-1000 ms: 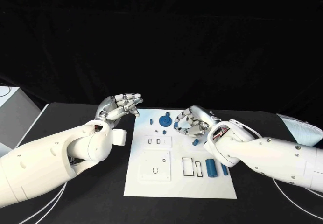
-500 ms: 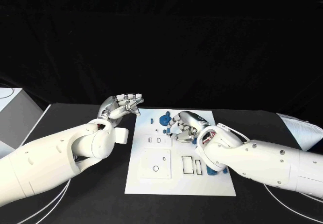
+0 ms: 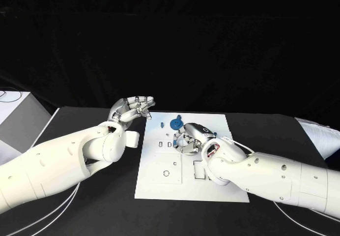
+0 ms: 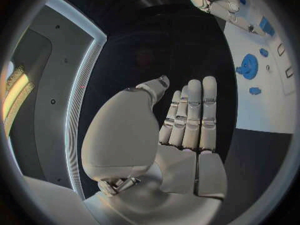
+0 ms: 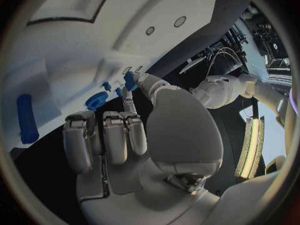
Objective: Assemble the parts on the task board
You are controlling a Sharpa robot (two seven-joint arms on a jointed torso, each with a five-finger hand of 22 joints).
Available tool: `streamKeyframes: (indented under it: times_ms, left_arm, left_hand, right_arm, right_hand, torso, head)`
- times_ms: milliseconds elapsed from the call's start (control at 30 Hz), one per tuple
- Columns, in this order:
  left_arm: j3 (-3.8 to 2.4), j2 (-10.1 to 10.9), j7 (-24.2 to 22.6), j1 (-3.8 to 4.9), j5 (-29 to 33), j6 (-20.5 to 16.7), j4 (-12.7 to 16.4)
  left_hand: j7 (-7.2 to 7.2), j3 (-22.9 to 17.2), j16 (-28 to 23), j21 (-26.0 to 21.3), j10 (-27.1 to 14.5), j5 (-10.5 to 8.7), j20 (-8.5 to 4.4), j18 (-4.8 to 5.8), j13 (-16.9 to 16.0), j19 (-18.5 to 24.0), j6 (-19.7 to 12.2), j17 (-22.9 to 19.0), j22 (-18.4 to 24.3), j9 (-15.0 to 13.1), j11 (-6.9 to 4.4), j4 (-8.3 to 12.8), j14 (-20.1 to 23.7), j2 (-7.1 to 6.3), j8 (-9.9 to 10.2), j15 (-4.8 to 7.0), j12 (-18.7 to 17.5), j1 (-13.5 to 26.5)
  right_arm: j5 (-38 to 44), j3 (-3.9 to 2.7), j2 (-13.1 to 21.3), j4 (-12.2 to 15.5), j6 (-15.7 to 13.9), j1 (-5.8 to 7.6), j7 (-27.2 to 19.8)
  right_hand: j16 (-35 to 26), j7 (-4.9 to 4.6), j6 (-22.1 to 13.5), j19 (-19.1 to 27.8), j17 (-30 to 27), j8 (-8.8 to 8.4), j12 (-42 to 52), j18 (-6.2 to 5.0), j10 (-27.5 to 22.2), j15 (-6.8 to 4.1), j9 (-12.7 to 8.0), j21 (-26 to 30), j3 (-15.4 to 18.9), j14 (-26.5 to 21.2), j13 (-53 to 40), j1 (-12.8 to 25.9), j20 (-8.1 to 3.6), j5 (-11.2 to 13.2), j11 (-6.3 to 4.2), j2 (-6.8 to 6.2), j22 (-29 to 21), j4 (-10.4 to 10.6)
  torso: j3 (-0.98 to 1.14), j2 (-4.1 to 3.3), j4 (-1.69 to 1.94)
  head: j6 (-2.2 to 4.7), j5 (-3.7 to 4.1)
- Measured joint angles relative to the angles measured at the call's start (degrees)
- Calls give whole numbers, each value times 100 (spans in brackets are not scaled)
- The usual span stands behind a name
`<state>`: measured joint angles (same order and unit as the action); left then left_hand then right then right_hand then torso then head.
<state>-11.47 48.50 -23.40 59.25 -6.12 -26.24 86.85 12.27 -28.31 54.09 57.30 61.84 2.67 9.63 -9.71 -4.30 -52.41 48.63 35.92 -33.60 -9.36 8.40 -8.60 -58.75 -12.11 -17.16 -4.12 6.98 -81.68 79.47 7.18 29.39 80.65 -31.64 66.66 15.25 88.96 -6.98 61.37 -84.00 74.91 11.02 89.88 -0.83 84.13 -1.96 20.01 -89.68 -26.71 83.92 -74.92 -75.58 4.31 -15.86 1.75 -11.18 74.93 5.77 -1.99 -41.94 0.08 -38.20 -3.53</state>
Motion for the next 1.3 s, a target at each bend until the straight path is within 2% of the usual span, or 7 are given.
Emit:
streamKeyframes:
  times_ms: [333, 867, 1300]
  left_arm:
    - [16, -24, 35, -13, -22, -2, -41]
    - [25, -17, 65, -20, -35, -2, -35]
    - [26, 1, 75, -20, -38, -2, 2]
  left_hand:
    - [0, 0, 0, 0, 0, 0, 0, 0, 0, 0, 0, 1, 0, 1, 0, 0, 0, 2, 0, 0, 0, -2]
    - [0, 16, 0, 23, 0, 0, 0, 0, -4, 0, 0, -6, -6, 1, 0, 16, 0, 25, 0, 0, 29, 21]
    - [0, 16, 0, 23, 0, 0, 0, 0, -3, 0, 0, -6, -5, 2, 0, 16, 0, 25, 0, 0, 29, 21]
  right_arm:
    - [145, 0, -136, -158, -29, -85, 69]
    - [387, 3, -223, -323, -67, -118, 148]
    - [492, 6, -299, -376, -78, -138, 170]
  right_hand:
    - [0, 10, 7, 0, 0, 2, 0, 0, 0, 0, 3, 0, 0, 0, 1, 0, 0, -24, 0, -1, -1, 0]
    - [0, 25, 1, 0, -1, 18, 0, 0, 0, 0, 5, 0, 1, 0, 1, 0, 0, -23, 0, -2, -1, 0]
    - [0, 34, -8, 0, -1, 4, 0, 0, 0, 0, 16, 0, 7, 0, 2, 0, 0, -22, 0, -3, -2, -5]
  torso:
    - [24, 22, 9]
    - [0, 16, 6]
    - [-4, 21, 6]
  head:
    - [-41, -23]
    - [-65, -26]
    - [-97, -36]
